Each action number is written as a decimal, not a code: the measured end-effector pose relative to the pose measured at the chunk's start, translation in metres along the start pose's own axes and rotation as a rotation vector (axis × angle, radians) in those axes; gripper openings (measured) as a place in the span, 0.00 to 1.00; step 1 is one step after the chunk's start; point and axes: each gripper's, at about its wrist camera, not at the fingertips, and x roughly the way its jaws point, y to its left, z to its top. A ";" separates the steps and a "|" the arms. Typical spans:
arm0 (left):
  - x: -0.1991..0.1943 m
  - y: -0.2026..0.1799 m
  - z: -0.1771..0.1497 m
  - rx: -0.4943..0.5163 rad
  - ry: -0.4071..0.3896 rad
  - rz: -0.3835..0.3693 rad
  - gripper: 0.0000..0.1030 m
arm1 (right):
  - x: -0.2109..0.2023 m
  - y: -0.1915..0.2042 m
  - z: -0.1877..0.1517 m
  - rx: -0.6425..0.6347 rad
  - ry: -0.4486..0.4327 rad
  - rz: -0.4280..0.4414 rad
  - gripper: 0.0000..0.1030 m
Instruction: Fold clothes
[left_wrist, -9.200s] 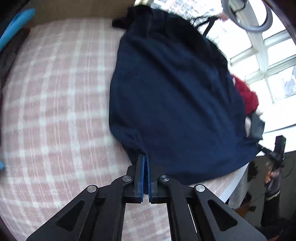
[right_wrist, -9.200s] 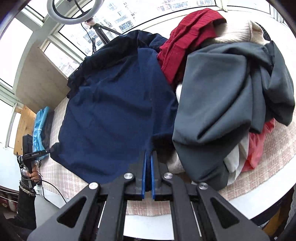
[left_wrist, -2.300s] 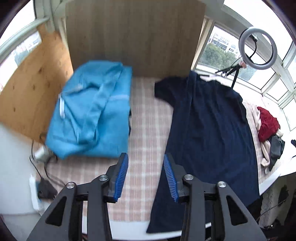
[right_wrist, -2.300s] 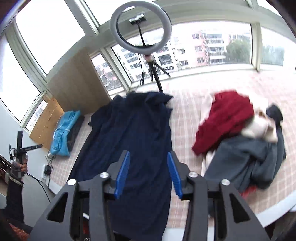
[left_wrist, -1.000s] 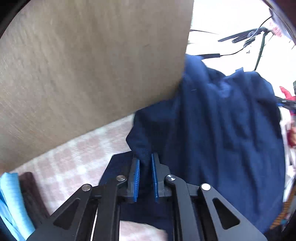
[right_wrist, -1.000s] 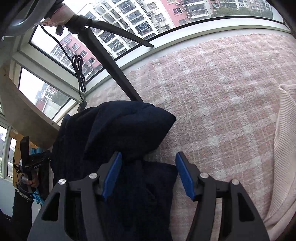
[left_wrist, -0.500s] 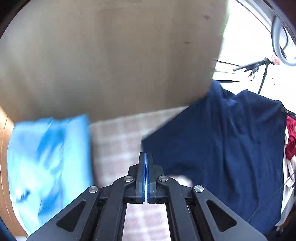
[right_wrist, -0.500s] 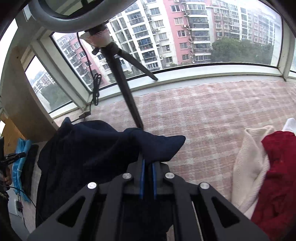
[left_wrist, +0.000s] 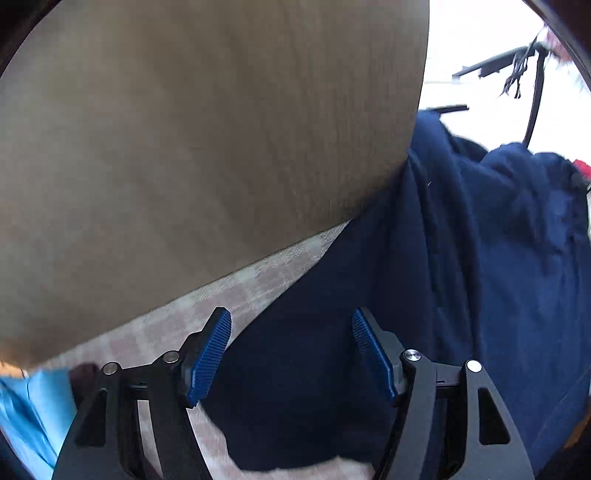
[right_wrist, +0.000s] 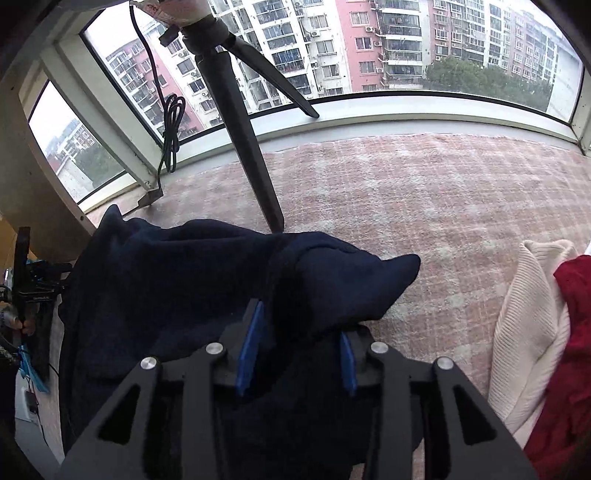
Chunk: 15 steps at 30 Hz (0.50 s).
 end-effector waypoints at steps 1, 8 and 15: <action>0.003 -0.003 0.002 0.010 -0.001 -0.004 0.66 | 0.004 -0.002 0.000 0.008 0.005 0.003 0.36; -0.013 -0.022 -0.001 -0.026 -0.029 -0.180 0.06 | 0.012 -0.013 -0.010 0.077 0.013 0.049 0.23; -0.110 -0.017 -0.057 -0.083 -0.210 -0.251 0.05 | -0.049 -0.008 -0.029 0.034 -0.063 0.070 0.07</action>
